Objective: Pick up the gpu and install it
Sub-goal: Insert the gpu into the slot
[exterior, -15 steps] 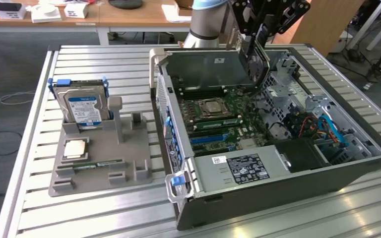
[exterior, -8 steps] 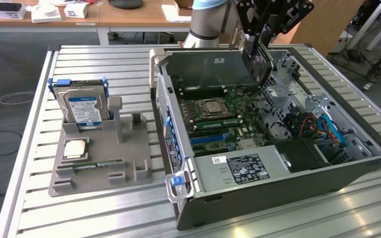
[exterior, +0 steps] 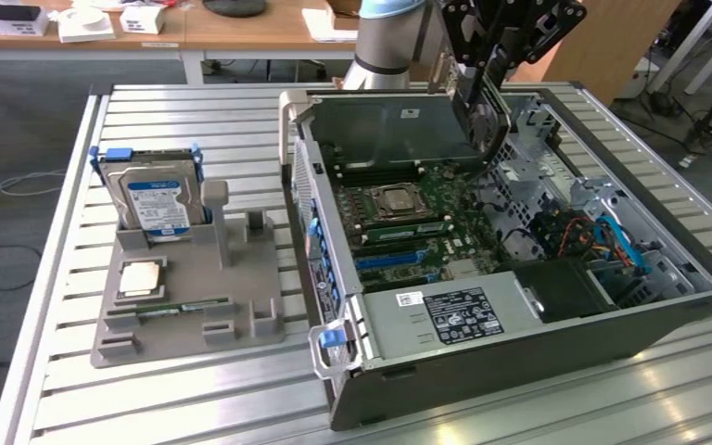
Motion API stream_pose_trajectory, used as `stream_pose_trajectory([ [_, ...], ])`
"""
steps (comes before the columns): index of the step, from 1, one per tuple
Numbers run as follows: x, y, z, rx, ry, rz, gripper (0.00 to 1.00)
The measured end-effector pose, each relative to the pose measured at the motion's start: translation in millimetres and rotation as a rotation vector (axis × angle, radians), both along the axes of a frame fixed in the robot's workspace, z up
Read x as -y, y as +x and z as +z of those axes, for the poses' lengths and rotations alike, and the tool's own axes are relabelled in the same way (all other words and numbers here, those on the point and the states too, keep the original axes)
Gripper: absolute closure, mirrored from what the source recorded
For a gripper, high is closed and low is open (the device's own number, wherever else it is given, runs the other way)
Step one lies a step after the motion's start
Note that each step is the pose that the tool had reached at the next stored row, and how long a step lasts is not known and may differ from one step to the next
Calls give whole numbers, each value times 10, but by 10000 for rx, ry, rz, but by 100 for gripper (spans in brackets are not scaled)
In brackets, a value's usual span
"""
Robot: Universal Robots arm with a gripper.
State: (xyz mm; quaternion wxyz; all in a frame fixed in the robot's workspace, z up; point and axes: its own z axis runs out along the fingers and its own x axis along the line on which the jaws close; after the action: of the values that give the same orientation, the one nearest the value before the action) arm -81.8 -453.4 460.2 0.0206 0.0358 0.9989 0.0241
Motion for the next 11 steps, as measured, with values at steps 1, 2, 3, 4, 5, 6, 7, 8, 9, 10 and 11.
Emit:
stream_pose_trajectory([
  [1,0,0,0,0,0,0,73],
  [2,0,0,0,0,0,0,73],
  [3,0,0,0,0,0,0,73],
  [4,0,0,0,0,0,0,73],
  [5,0,0,0,0,0,2,73],
  [6,0,0,0,0,0,7,73],
  [7,0,0,0,0,-1,24,73],
  [8,0,0,0,0,-1,83,73],
  [9,0,0,-1,-1,-2,177,73],
  [10,0,0,-1,-1,-1,296,73],
  [11,0,0,-2,0,0,429,73],
])
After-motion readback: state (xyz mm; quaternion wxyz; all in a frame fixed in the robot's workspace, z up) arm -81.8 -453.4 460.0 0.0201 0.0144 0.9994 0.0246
